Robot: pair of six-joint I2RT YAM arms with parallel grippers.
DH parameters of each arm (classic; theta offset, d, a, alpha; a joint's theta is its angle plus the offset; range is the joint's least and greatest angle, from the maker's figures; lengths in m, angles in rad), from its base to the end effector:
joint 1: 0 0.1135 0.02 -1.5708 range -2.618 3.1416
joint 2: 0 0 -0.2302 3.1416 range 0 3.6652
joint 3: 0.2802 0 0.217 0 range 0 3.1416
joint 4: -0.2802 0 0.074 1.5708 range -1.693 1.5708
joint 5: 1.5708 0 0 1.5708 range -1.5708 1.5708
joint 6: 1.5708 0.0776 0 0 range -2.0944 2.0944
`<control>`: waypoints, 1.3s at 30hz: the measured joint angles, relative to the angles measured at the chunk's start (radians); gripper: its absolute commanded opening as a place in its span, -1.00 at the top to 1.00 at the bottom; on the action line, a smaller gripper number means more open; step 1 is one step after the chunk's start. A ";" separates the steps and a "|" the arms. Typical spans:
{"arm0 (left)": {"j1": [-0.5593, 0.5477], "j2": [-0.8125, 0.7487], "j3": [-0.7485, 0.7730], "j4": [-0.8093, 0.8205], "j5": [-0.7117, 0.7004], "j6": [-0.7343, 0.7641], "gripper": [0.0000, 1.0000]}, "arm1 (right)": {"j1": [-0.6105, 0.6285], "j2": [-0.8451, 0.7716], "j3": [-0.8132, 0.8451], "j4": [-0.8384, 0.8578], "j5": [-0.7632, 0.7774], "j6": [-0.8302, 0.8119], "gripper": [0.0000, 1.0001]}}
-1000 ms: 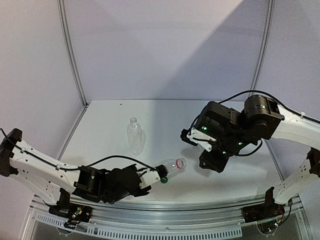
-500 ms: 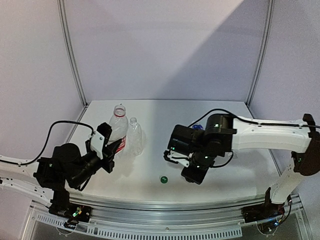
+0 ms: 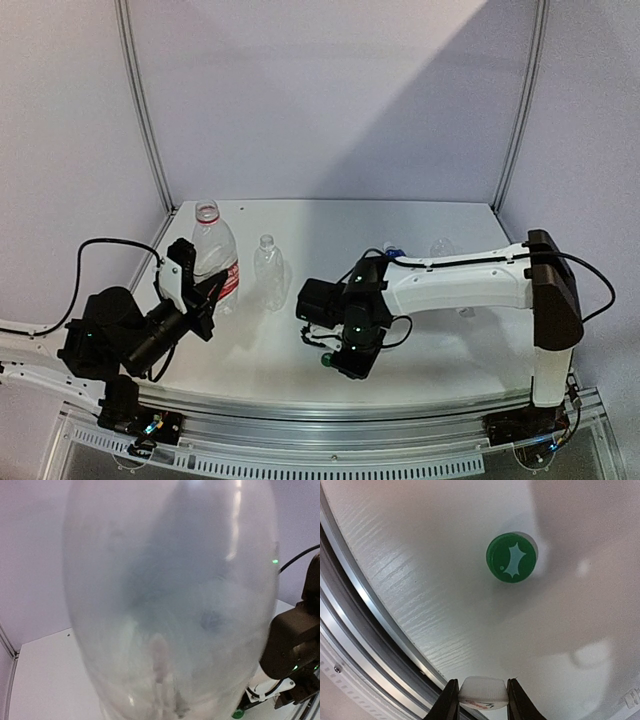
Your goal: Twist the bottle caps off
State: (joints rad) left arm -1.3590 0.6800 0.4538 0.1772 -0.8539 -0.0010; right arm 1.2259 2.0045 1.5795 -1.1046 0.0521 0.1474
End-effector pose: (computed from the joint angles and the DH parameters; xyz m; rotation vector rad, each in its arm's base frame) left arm 0.0956 -0.1661 0.2638 0.4311 1.5563 -0.3630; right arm 0.1180 0.3165 0.1397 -1.5784 2.6409 -0.0218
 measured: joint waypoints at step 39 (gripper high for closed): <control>0.000 0.167 0.000 0.027 0.125 0.000 0.92 | -0.021 -0.521 -0.071 0.200 -0.102 0.018 -0.27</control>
State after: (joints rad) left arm -1.3590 0.8474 0.4541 0.2047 -0.7288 -0.0010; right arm 1.2049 1.4834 1.5089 -0.9051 -0.0498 0.1654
